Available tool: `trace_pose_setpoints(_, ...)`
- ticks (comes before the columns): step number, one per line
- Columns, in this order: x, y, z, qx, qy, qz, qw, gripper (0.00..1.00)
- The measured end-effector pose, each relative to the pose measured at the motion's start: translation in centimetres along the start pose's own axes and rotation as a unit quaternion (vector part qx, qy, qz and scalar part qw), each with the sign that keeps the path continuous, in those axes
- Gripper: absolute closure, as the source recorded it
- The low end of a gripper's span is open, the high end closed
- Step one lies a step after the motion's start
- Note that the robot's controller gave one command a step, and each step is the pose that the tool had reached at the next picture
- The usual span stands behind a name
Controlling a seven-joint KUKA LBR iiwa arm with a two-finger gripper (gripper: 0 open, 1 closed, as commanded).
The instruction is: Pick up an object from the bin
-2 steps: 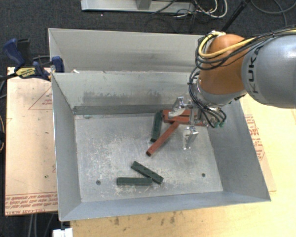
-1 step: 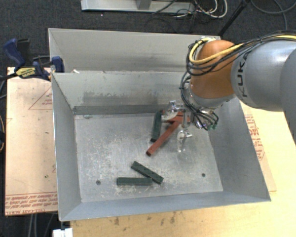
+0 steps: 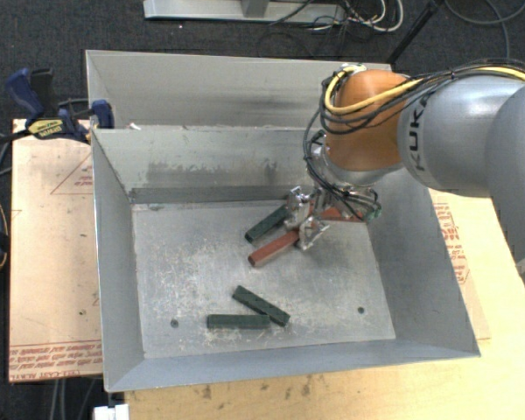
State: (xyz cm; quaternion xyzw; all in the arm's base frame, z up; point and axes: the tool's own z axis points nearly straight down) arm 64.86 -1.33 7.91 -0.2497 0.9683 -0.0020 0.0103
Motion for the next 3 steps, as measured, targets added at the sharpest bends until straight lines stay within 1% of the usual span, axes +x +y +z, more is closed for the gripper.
trace_pose_setpoints(2, 0.1, 0.1, -0.3, -0.001, 0.0016, 0.000, 1.0000, 1.00)
trace_pose_setpoints(3, 0.4, 0.3, -1.6, -0.005, 0.0083, 0.000, 1.0000, 1.00)
